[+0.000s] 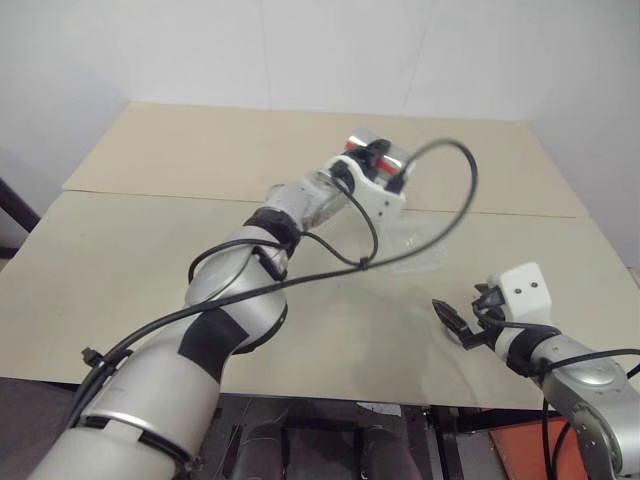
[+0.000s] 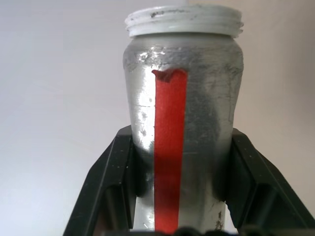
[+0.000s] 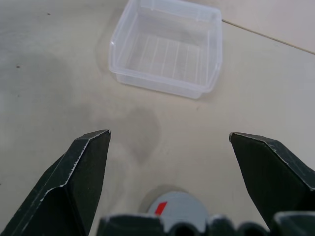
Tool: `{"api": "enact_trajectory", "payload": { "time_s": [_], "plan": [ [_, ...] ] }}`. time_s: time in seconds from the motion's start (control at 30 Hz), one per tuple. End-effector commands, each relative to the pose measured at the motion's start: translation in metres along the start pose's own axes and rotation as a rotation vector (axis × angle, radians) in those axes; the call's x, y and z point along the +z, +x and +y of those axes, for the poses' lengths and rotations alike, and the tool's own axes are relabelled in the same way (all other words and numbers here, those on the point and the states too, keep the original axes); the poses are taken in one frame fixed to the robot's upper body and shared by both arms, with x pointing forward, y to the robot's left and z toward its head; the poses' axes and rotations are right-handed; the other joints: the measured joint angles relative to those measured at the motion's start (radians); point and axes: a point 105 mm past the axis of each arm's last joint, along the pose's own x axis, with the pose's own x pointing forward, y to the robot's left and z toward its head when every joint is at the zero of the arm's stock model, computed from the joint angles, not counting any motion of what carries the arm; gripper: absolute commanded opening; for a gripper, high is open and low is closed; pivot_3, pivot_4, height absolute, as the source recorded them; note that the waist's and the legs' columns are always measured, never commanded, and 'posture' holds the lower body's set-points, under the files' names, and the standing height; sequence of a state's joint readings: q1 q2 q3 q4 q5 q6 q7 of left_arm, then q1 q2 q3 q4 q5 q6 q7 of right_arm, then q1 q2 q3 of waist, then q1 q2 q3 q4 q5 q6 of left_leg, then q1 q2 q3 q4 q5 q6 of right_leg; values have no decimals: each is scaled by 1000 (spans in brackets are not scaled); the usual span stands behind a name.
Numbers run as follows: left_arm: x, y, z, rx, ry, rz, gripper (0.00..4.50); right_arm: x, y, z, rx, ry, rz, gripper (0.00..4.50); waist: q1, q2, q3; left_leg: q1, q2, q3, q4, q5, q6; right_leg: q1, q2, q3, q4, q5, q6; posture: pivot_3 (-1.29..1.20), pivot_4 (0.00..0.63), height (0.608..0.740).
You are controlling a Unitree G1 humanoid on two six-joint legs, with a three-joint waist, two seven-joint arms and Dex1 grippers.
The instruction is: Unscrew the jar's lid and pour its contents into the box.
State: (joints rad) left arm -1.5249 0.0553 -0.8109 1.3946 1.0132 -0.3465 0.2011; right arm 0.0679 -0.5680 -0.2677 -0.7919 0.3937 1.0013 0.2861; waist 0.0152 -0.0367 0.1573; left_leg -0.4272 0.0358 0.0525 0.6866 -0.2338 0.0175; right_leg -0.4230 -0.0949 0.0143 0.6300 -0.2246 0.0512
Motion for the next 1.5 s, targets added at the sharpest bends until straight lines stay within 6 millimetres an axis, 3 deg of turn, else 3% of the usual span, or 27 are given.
{"api": "enact_trajectory", "payload": {
  "time_s": [0.03, 0.2, 0.4, 0.57, 0.7, 0.9, 1.07, 1.13, 1.33, 1.5],
  "plan": [
    [15, 5, 12, 26, 208, -70, 1975, 9, -6, 2, -24, -32, -47, 4478, 0, 0, 0, 0, 0, 0, 0, 0, 0, 0, 0, 0, 0, 0, 0, 0, 150, 740],
    [34, 10, 9, -4, 421, -131, 1975, 7, -12, 6, -39, -6, -51, 4478, -2, 0, 0, -2, 0, 0, 0, 0, 0, -2, 0, 0, 0, 0, 0, 0, 150, 740],
    [40, 11, 4, -22, 551, -179, 1975, 3, -17, 6, -55, 2, -41, 4478, -2, 0, 0, -3, 0, 0, 0, 0, 0, -2, 0, 0, 0, 0, 0, 0, 150, 740],
    [36, 10, 4, -28, 480, -153, 1975, 4, -15, 7, -48, 3, -40, 4478, -2, 0, 0, -3, 0, 0, 0, 0, 0, -2, -1, 0, 0, 0, 0, 0, 150, 740],
    [29, 9, 3, -25, 290, -106, 1975, 5, -13, 5, -47, 2, -44, 4478, -2, 0, 0, -3, 0, 0, 0, 0, 0, -2, -1, 0, 0, 0, 0, 0, 150, 740],
    [1, 2, 0, 9, -347, 42, 1975, 4, -10, 4, -38, -7, -39, 4478, -4, 0, 0, -2, 0, 0, 0, 0, 0, -2, -1, 0, 1, 0, 0, 0, 150, 740],
    [-15, -8, -19, 58, -1309, 79, 1975, 6, -6, 4, -28, -7, -47, 4478, -4, 0, 0, -2, 0, 0, 1, 0, 0, -2, -1, 0, 1, 0, 0, 0, 150, 740],
    [-16, -13, -26, 114, -1591, 36, 1975, 7, -3, 4, -24, -9, -50, 4478, -4, 1, 0, -2, 0, 0, 2, 0, 0, -1, -1, 0, 2, 0, 0, 0, 150, 740],
    [-8, -31, -46, 274, -1988, -124, 1975, 7, 3, 4, -10, -24, -57, 4478, -4, 1, -1, -2, 0, -1, 7, -2, 3, 1, -1, -1, 2, 1, 0, 0, 150, 740],
    [9, -49, -80, 382, -2073, -86, 1975, 8, 9, 6, 6, -41, -62, 4478, -4, 1, -1, 0, 0, -1, 7, -2, 3, 3, -1, -1, 2, 1, 0, 0, 150, 740]
  ]
}}
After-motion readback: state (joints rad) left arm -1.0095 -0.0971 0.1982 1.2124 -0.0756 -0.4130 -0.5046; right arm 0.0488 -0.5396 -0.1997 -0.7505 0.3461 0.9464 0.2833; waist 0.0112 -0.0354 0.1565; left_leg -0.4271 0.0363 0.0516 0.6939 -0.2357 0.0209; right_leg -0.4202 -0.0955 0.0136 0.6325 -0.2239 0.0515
